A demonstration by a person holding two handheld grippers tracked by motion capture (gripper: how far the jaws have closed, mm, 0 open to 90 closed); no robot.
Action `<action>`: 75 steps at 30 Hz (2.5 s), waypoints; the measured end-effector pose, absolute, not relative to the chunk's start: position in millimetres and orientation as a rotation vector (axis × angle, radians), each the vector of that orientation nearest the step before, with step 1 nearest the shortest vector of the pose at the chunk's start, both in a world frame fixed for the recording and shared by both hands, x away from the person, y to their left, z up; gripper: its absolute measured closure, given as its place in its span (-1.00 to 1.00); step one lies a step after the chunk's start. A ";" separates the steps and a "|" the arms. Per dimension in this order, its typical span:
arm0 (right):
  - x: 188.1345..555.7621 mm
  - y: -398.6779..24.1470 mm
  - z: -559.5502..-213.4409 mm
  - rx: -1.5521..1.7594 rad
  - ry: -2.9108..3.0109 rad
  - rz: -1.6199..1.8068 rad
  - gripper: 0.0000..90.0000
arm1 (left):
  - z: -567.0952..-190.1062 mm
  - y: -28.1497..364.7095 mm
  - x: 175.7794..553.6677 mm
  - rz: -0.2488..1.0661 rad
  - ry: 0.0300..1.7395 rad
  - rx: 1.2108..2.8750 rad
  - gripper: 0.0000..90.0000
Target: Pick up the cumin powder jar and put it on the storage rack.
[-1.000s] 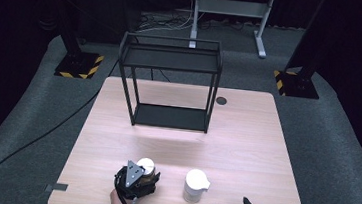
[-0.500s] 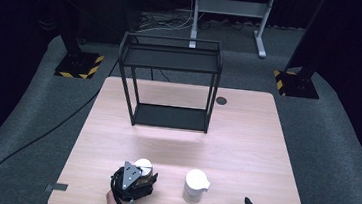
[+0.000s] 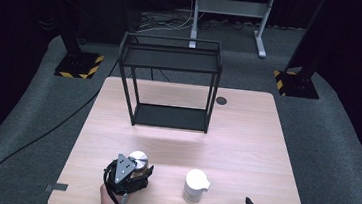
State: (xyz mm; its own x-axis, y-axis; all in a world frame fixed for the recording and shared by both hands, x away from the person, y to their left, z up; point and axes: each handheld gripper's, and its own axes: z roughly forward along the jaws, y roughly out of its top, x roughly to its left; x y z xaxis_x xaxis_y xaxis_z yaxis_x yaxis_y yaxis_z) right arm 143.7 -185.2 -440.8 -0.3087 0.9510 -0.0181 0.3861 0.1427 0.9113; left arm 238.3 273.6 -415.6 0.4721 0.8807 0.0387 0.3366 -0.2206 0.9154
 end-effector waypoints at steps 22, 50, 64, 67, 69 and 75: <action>142.7 -185.5 -439.5 1.282 1.785 1.128 -1.00 | -389.1 280.1 275.8 0.724 0.985 1.782 -0.31; 141.2 -187.1 -439.1 1.285 1.773 1.125 -1.00 | -355.1 278.8 336.4 0.716 0.937 1.806 -0.31; 141.6 -187.3 -439.1 1.288 1.774 1.122 -1.00 | -345.0 282.6 349.0 0.710 0.937 1.800 -0.31; 141.8 -187.6 -438.9 1.290 1.775 1.121 -1.00 | -342.7 282.1 350.4 0.712 0.936 1.802 -0.31; 141.5 -188.0 -439.0 1.289 1.773 1.123 -1.00 | -340.5 281.8 352.2 0.713 0.931 1.804 -0.31; 141.5 -188.0 -439.3 1.285 1.776 1.127 -1.00 | -334.3 282.1 356.8 0.709 0.922 1.802 -0.31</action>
